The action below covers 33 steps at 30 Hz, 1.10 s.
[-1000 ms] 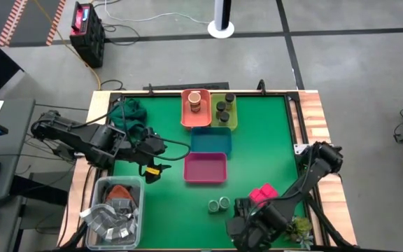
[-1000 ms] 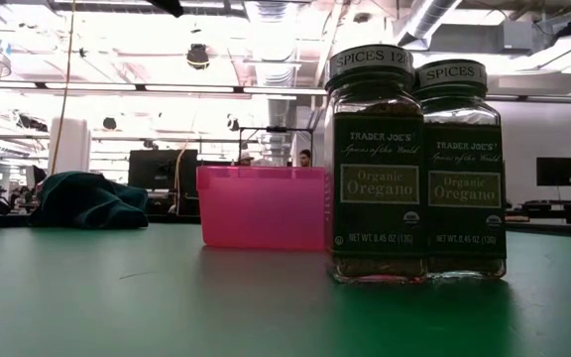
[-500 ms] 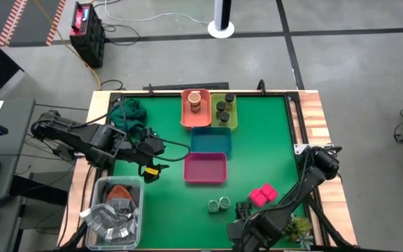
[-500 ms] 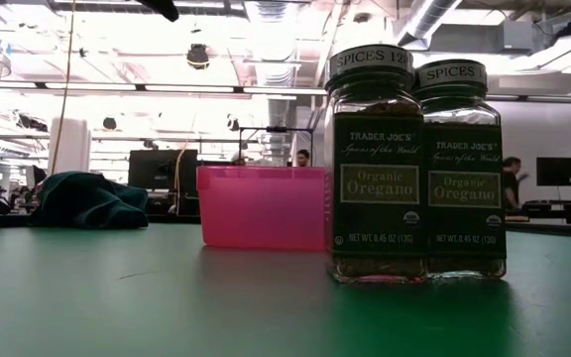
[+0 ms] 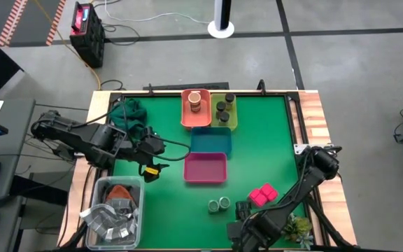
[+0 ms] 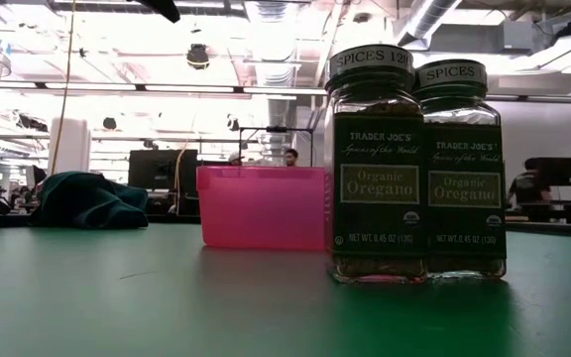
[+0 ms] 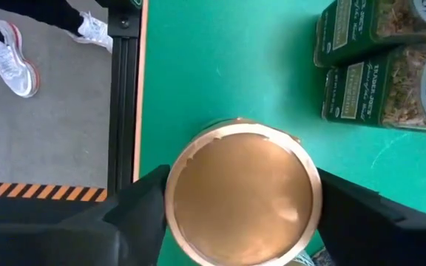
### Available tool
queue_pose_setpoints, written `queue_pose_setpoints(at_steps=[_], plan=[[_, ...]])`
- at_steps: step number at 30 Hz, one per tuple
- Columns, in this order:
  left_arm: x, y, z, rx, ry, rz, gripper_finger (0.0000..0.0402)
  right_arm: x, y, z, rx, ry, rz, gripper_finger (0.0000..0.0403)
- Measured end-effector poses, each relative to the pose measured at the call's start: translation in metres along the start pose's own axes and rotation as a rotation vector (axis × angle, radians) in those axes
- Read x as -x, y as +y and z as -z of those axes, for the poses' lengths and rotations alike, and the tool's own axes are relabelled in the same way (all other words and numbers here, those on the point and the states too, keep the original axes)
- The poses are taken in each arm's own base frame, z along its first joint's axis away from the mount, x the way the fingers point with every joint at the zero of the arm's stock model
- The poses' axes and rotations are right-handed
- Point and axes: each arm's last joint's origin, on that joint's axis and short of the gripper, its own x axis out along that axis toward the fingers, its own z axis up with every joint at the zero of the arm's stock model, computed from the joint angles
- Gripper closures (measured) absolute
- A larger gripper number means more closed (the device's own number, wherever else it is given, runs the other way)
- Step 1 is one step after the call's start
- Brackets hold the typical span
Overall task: Sort spices by type
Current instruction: Put the left gold seasoning bottle into the orange bin
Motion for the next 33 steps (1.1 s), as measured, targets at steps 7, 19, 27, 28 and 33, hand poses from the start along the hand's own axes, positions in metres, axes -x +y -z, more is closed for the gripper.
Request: queue_pose_setpoints(at_steps=[7, 19, 27, 28, 33], plan=[[0.0, 0.001, -0.001, -0.007, -0.007, -0.018, 0.0072, -0.002, -0.014, -0.01, -0.037, 0.0, 0.012, 0.0101], [-0.001, 0.003, -0.002, 0.01, 0.004, 0.009, 0.0072, 0.027, -0.035, -0.045, -0.041, -0.092, -0.015, 0.01], [-0.003, 0.006, -0.006, 0.005, -0.019, 0.014, 0.0072, 0.062, -0.063, -0.08, -0.059, -0.257, 0.026, 0.0099], [-0.001, 0.007, -0.006, 0.003, -0.022, 0.015, 0.0072, 0.068, -0.068, -0.085, -0.065, -0.283, 0.032, 0.0099], [0.013, 0.013, -0.006, 0.023, -0.085, 0.017, 0.0072, 0.098, -0.099, -0.104, -0.135, -0.376, 0.091, 0.0098]])
